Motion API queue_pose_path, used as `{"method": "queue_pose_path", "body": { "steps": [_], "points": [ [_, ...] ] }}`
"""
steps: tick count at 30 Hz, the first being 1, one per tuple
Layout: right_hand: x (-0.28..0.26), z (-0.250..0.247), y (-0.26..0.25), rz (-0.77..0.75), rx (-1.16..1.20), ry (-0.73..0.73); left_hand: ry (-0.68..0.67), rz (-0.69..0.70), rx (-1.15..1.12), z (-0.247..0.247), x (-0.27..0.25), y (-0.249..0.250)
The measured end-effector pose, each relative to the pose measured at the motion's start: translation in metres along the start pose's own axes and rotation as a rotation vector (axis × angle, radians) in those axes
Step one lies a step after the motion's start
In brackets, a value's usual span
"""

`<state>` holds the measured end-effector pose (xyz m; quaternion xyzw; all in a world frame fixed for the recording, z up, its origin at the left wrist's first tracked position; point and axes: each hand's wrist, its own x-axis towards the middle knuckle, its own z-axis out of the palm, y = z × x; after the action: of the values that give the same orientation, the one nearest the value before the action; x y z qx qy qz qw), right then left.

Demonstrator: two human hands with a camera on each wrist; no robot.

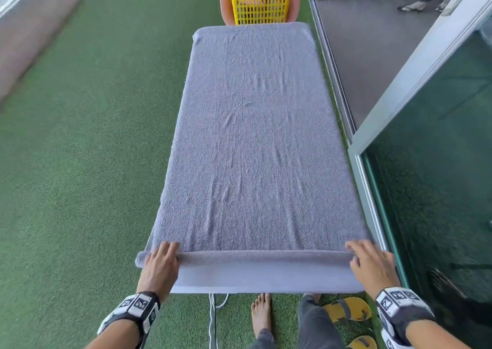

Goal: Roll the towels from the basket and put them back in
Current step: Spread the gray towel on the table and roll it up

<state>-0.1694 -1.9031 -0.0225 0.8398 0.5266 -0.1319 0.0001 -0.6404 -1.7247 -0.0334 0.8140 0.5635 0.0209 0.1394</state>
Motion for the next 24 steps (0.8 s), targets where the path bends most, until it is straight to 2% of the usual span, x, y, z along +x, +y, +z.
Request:
{"method": "queue_pose_path", "body": {
  "steps": [2,5,10,14,19,24],
  "points": [
    [-0.003,0.0,-0.001,-0.074,-0.049,0.051,0.035,0.029,0.042,0.002,0.001,0.001],
    [-0.008,0.004,-0.003,-0.146,-0.016,0.025,0.031,0.103,0.027,0.007,-0.004,0.006],
    [-0.007,0.018,0.004,-0.116,0.077,0.08,-0.008,0.024,-0.006,0.011,-0.006,0.003],
    [-0.003,0.012,0.003,-0.116,0.037,0.135,0.019,0.051,-0.018,0.004,-0.001,0.005],
    [0.004,0.003,-0.002,-0.065,-0.048,0.107,-0.029,0.051,-0.02,-0.011,0.011,0.009],
    [0.015,0.005,-0.008,-0.045,0.074,0.044,0.026,0.073,0.041,-0.011,0.022,0.01]
  ]
}}
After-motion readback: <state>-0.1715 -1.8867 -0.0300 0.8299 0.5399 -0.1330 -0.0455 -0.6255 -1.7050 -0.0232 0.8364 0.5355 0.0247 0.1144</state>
